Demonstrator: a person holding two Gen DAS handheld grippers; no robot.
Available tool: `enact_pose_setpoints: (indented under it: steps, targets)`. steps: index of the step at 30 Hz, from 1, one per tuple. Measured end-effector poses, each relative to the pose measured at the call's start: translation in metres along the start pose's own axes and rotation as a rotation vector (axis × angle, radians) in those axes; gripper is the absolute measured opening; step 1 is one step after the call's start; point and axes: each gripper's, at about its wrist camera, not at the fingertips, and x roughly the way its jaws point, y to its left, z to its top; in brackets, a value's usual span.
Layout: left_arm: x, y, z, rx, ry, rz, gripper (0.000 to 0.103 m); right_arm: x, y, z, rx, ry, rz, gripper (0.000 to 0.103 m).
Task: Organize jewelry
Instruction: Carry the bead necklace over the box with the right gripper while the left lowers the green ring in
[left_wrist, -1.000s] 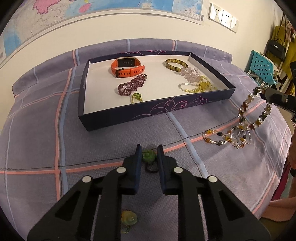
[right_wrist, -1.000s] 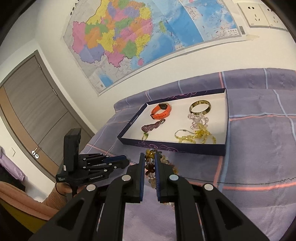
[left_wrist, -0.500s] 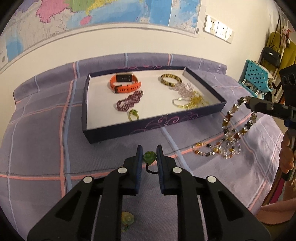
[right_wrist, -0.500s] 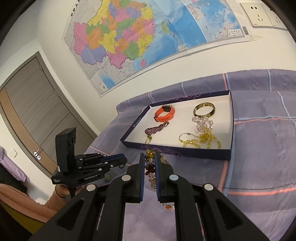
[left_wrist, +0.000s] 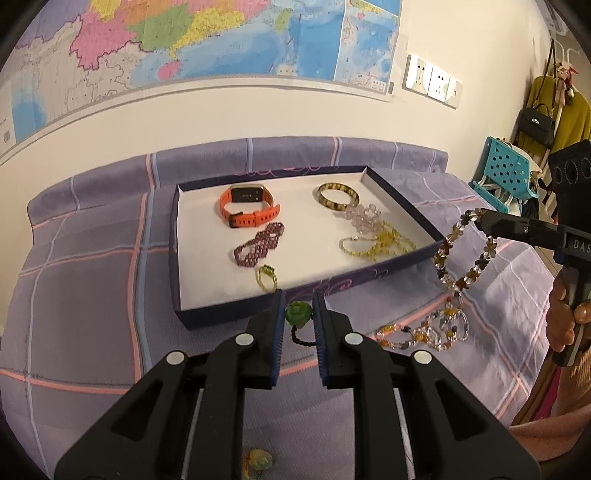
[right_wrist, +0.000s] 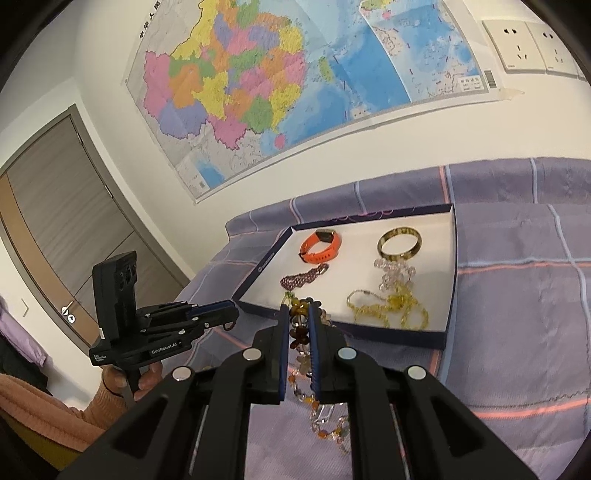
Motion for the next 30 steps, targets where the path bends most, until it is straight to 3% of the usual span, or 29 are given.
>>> enact_pose_setpoints:
  steps: [30]
  targets:
    - [0.025,0.017,0.035,-0.014,-0.008,0.032,0.015,0.021,-0.03,0.037,0.039,-0.028,-0.058,0.009]
